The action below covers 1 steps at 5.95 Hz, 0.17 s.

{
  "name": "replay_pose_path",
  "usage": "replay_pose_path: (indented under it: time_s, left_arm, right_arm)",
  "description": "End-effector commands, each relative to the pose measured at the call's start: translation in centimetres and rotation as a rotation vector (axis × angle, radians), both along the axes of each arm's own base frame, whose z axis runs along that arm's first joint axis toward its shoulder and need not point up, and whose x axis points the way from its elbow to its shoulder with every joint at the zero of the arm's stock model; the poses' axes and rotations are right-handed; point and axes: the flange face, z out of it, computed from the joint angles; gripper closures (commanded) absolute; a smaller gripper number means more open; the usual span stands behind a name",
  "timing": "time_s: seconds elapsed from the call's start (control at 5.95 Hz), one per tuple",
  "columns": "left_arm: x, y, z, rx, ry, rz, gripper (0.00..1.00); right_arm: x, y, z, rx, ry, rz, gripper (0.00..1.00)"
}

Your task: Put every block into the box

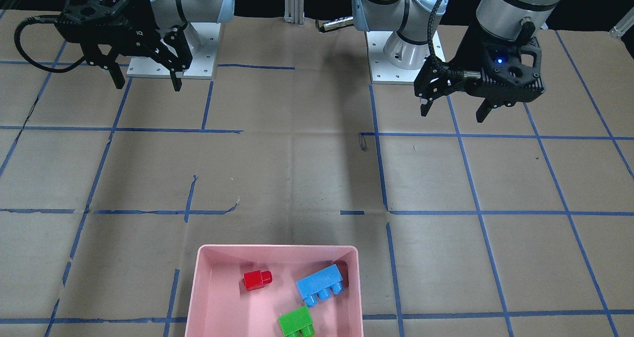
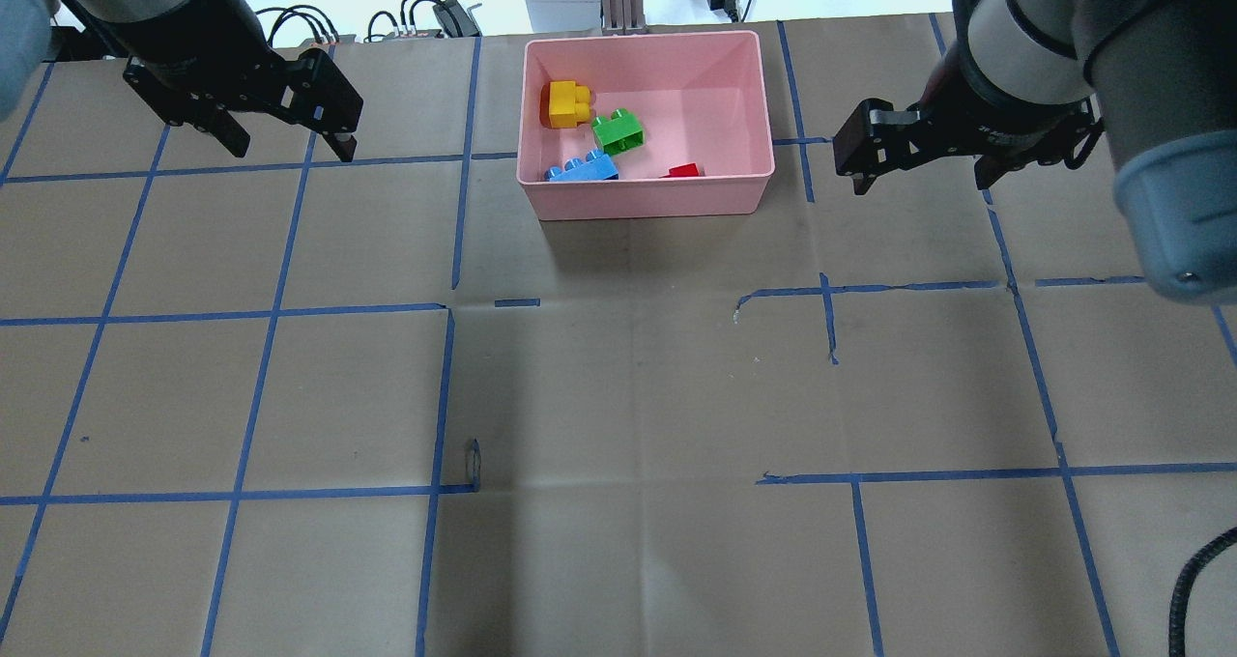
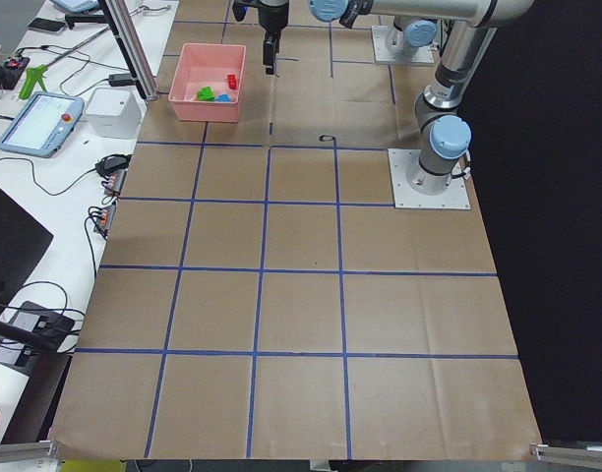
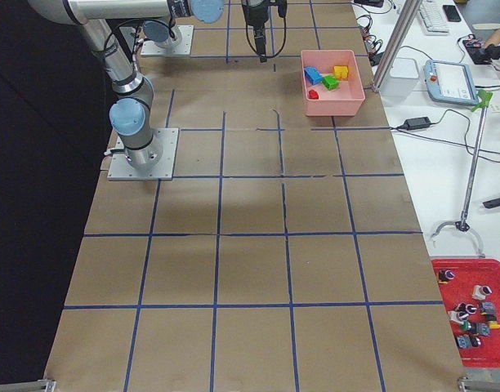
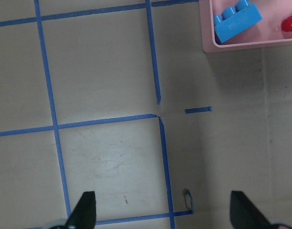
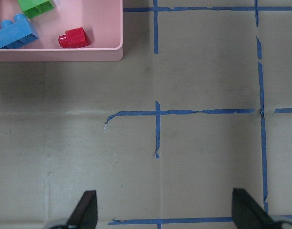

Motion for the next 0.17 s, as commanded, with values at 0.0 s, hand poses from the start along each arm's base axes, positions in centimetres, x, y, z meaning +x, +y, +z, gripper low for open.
replay_pose_path:
  time_s: [0.0]
  left_arm:
    - [-0.01,0.04,0.02,0.000,0.000,0.000,0.01]
  right_arm:
    - [-0.07,-0.46,-0.25,0.005,0.000,-0.002,0.00]
